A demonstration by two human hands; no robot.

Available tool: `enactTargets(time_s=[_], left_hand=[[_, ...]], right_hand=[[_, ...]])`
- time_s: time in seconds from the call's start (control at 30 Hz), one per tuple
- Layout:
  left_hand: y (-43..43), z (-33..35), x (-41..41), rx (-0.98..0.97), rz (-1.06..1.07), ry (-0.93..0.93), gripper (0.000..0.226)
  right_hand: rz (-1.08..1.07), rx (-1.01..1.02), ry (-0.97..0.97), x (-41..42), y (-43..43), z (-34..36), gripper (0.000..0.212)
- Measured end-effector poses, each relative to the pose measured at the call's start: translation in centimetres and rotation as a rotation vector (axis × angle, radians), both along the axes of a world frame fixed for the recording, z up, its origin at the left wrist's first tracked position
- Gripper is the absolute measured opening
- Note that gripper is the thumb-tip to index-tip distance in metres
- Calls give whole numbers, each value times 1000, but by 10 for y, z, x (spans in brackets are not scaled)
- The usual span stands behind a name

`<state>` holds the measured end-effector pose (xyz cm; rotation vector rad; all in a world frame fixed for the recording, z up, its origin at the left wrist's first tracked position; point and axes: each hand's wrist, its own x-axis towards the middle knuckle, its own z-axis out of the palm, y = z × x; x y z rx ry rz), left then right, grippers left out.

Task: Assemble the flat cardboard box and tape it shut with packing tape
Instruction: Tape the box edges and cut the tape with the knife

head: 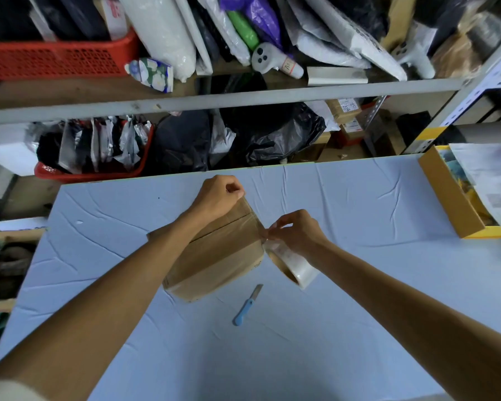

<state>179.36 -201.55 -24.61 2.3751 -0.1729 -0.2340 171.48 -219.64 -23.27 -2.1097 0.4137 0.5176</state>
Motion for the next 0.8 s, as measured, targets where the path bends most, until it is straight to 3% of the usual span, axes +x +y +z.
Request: enactTargets(time_s=[0.2,0.33,0.53,0.7,0.8], left_hand=[[-1,1,5,-92,46,129,17],[-9,-6,9,-51,90,190,9],[-17,-4,14,-16,207,351,16],[-26,-4,6,146,211,155,7],[-14,-1,-5,0,-15,-25,8]], right_hand=[[12,-25,23,3,2,-1,28],[13,-32,15,1,3,-1,31],[7,-24,28,1,3,2,34],[19,-18,11,0,1,2,27],[28,-23,3,0,0,1,27]])
